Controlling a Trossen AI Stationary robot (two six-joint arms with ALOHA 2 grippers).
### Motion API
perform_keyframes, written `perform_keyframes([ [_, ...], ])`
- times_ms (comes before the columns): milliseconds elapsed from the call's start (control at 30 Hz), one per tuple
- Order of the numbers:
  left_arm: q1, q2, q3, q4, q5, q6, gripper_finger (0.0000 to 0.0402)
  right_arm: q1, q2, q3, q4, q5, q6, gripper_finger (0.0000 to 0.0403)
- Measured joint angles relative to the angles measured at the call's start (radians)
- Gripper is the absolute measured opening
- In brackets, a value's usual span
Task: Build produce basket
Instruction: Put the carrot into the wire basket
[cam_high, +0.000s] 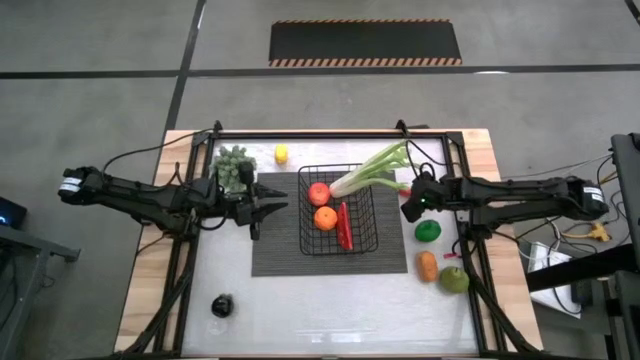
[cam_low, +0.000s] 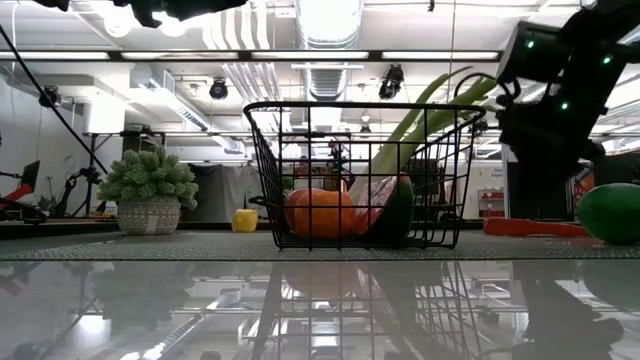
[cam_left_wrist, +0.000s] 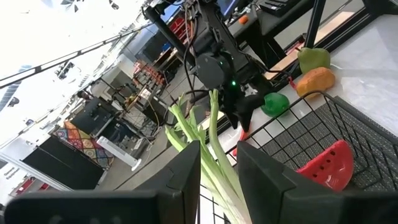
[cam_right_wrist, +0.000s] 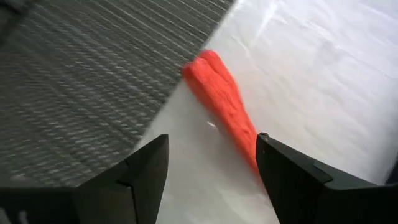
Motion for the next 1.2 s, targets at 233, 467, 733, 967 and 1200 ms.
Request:
perform_keyframes([
  [233,0.0,0.0,0.0,-0.002,0.0,0.0,0.0086,-0.002,0.114,0.0,-0.002,0.002,0.004,0.0226],
  [467,0.0,0.0,0.0,-0.002,0.0,0.0,0.0086,-0.002,0.189,0.0,-0.001,0.002,-0.013,0.0226],
  [733,0.0,0.0,0.0,-0.002,0.0,0.0,0.0086,-0.002,0.237,0.0,0.003,0.003,-0.027,0.0214],
  [967,0.0,0.0,0.0,-0.002,0.0,0.0,0.0086,-0.002,0.231,0.0,0.001,-0.005,-0.027,0.0155],
  [1200,0.0,0.0,0.0,-0.002,0.0,0.0,0.0086,-0.002,0.229,0.0,-0.003,-0.01,-0.029,0.0055],
])
